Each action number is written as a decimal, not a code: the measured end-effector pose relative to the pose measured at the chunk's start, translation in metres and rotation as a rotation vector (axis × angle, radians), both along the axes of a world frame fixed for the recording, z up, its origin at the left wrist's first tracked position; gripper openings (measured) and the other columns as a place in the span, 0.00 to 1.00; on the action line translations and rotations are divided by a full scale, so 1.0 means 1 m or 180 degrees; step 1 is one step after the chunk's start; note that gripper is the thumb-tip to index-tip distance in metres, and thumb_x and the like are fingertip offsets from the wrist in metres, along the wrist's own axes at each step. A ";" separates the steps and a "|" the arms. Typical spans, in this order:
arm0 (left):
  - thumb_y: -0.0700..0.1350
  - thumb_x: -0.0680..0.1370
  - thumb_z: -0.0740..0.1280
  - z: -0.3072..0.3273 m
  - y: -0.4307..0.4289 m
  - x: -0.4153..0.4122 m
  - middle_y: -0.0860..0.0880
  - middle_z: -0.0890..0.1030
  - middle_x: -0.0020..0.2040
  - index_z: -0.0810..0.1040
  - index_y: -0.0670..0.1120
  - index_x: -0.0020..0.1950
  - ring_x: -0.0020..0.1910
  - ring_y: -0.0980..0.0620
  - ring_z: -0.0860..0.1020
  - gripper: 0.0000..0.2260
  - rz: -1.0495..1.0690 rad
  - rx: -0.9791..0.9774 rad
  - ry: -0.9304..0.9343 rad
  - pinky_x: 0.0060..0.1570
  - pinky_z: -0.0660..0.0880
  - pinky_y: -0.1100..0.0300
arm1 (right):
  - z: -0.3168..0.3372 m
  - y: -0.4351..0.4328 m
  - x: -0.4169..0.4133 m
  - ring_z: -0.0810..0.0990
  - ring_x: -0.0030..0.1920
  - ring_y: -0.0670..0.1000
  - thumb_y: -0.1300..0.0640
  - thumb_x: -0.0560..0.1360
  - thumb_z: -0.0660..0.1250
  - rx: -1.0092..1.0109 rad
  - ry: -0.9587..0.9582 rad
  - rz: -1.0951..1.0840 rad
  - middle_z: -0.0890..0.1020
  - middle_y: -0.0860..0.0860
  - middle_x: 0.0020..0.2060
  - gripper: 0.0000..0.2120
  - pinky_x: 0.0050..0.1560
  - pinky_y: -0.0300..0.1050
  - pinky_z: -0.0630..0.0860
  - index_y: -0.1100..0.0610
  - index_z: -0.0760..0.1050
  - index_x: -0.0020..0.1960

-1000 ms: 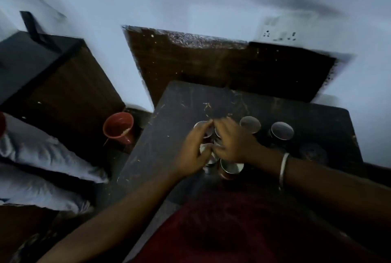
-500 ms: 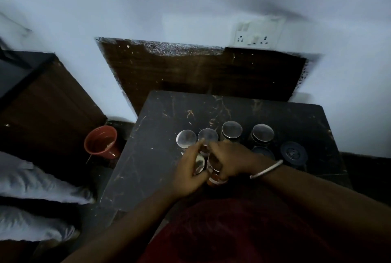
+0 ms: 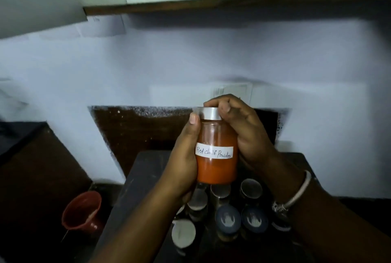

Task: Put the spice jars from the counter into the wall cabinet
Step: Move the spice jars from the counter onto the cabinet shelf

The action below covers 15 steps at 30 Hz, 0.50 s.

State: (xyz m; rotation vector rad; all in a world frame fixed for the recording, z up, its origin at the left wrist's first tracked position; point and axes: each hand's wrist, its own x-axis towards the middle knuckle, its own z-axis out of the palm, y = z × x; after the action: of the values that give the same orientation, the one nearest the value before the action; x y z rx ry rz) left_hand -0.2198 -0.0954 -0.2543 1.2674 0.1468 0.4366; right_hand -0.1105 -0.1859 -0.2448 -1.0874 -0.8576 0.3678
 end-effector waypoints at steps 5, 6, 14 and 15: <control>0.69 0.72 0.61 0.019 -0.005 0.007 0.41 0.87 0.55 0.82 0.50 0.63 0.52 0.42 0.87 0.30 -0.0118 -0.0056 -0.0036 0.43 0.84 0.49 | 0.019 0.002 0.007 0.80 0.45 0.56 0.51 0.78 0.64 0.0028 0.0083 -0.0130 0.80 0.59 0.45 0.16 0.47 0.48 0.78 0.64 0.77 0.53; 0.70 0.71 0.61 0.021 -0.005 0.009 0.41 0.87 0.55 0.83 0.52 0.61 0.52 0.42 0.87 0.29 -0.0100 -0.0025 -0.0042 0.44 0.84 0.49 | 0.021 0.002 0.009 0.80 0.45 0.55 0.51 0.78 0.64 0.0048 0.0081 -0.0126 0.80 0.59 0.45 0.17 0.47 0.48 0.79 0.66 0.77 0.54; 0.71 0.70 0.62 0.032 0.000 0.017 0.42 0.87 0.55 0.85 0.55 0.57 0.54 0.41 0.86 0.28 -0.0015 0.0023 -0.0052 0.47 0.85 0.47 | 0.040 0.003 0.011 0.82 0.42 0.48 0.48 0.77 0.64 -0.0006 -0.0032 -0.0180 0.82 0.51 0.43 0.15 0.43 0.42 0.80 0.59 0.77 0.55; 0.71 0.70 0.62 0.034 0.002 0.018 0.42 0.87 0.55 0.85 0.54 0.57 0.54 0.41 0.86 0.28 -0.0013 -0.0005 -0.0067 0.47 0.85 0.47 | 0.043 0.002 0.010 0.82 0.44 0.47 0.45 0.76 0.65 -0.0061 -0.0056 -0.0199 0.82 0.49 0.45 0.16 0.44 0.42 0.80 0.56 0.76 0.57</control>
State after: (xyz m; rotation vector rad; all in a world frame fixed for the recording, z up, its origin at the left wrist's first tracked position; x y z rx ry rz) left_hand -0.2022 -0.0935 -0.2205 1.2609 0.1267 0.4460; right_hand -0.1008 -0.1835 -0.2021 -1.1339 -0.8352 0.3152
